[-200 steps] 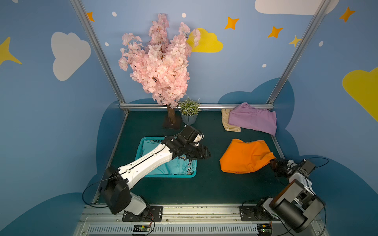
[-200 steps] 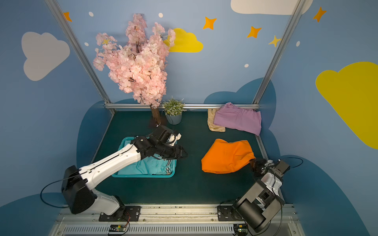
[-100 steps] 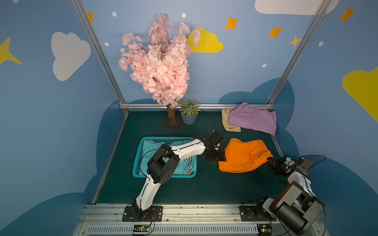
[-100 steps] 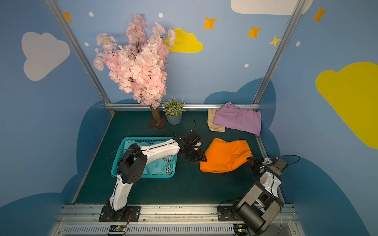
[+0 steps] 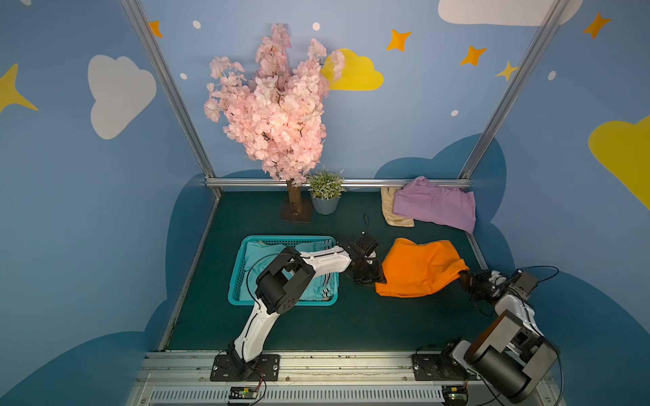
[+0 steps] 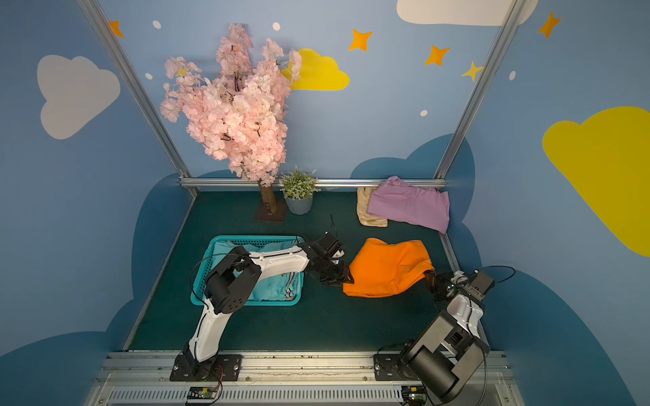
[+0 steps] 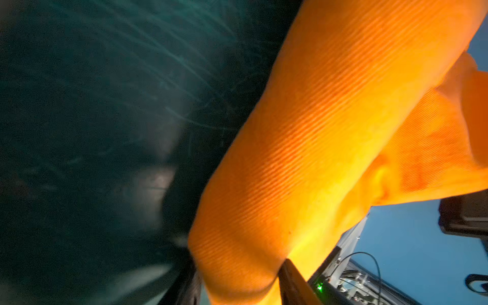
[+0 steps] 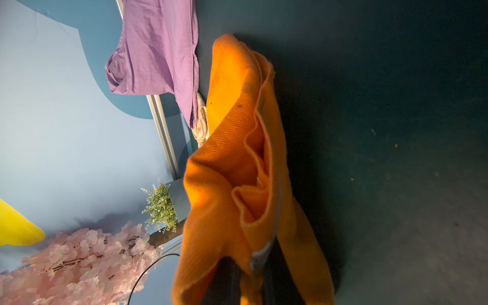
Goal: Put the folded long pants in the basket
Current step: Adjust the long pant at the center of the board, then move the basket to the center of the board.
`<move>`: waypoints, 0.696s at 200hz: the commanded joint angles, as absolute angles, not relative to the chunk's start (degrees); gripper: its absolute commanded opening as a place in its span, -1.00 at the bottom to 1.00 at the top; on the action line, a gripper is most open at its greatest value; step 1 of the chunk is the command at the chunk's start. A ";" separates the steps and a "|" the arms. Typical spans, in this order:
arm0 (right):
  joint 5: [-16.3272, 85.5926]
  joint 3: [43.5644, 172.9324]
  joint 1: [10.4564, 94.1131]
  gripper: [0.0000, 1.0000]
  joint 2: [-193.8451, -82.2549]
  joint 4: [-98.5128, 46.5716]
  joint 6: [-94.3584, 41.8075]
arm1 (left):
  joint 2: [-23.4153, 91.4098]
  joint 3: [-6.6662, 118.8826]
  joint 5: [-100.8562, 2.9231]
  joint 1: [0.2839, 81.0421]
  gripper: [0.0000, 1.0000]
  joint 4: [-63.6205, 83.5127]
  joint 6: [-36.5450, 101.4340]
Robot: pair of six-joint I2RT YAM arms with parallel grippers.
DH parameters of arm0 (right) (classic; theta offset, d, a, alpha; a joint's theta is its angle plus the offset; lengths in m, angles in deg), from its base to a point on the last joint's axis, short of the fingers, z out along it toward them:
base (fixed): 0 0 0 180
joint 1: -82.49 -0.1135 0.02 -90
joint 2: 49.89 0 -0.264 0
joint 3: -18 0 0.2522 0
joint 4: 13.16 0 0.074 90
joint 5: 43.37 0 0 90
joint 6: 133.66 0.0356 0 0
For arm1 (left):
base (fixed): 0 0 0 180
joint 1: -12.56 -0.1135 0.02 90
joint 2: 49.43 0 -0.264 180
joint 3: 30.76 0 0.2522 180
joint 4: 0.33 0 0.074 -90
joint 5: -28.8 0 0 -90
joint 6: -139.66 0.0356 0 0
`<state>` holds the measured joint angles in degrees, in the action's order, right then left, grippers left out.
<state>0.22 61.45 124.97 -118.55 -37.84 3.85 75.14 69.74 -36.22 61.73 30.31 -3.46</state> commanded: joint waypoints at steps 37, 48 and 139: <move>-3.34 62.58 121.97 -1.00 -118.66 -37.54 7.70 | 72.11 72.33 -33.75 59.14 -0.95 32.92 -0.02; -3.03 62.95 120.62 -1.00 -118.44 -37.55 9.80 | 69.55 74.08 -34.03 57.06 -0.95 36.65 2.41; 6.72 83.14 110.85 -1.00 -107.85 -51.11 12.78 | 53.60 83.13 -33.92 48.51 -0.95 51.43 15.99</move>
